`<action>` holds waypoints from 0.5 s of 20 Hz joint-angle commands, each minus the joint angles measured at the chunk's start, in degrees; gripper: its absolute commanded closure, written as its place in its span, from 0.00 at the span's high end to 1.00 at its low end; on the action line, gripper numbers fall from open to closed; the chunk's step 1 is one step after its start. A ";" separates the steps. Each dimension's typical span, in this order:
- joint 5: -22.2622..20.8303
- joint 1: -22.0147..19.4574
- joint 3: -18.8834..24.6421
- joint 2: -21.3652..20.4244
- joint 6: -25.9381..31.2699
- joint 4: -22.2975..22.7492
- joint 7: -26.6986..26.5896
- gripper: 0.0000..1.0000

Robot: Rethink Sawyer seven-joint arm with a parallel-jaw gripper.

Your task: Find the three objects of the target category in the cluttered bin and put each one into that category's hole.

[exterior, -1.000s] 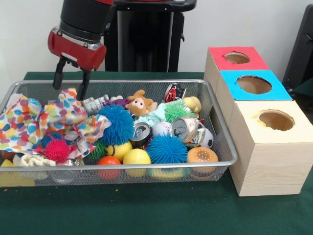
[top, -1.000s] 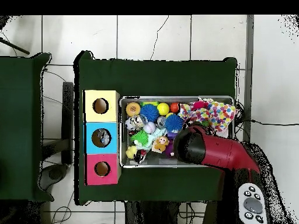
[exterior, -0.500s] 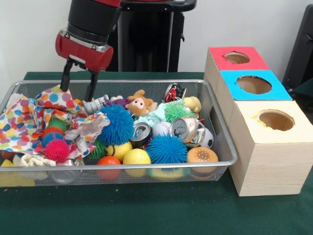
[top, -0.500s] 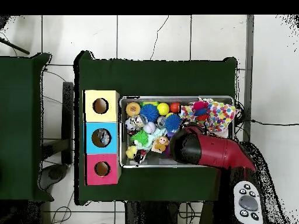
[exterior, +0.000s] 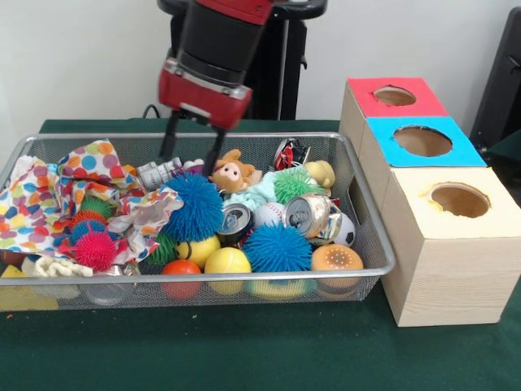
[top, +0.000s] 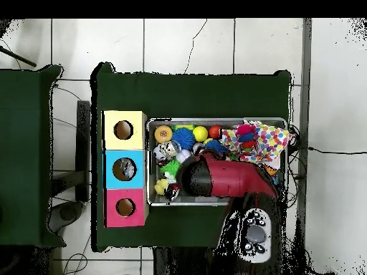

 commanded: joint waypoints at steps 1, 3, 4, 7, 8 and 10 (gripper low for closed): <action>0.69 7.48 -4.40 5.04 12.23 -5.51 8.83 1.00; 1.47 8.53 -5.07 5.67 12.38 -5.95 9.65 1.00; 1.90 8.86 -5.29 5.94 12.03 -5.94 10.20 1.00; 2.60 9.57 -5.77 6.80 11.21 -5.96 10.98 1.00; 3.01 9.49 -5.57 7.04 10.88 -5.81 11.01 1.00; 3.85 9.67 -5.63 7.42 9.72 -5.33 11.71 1.00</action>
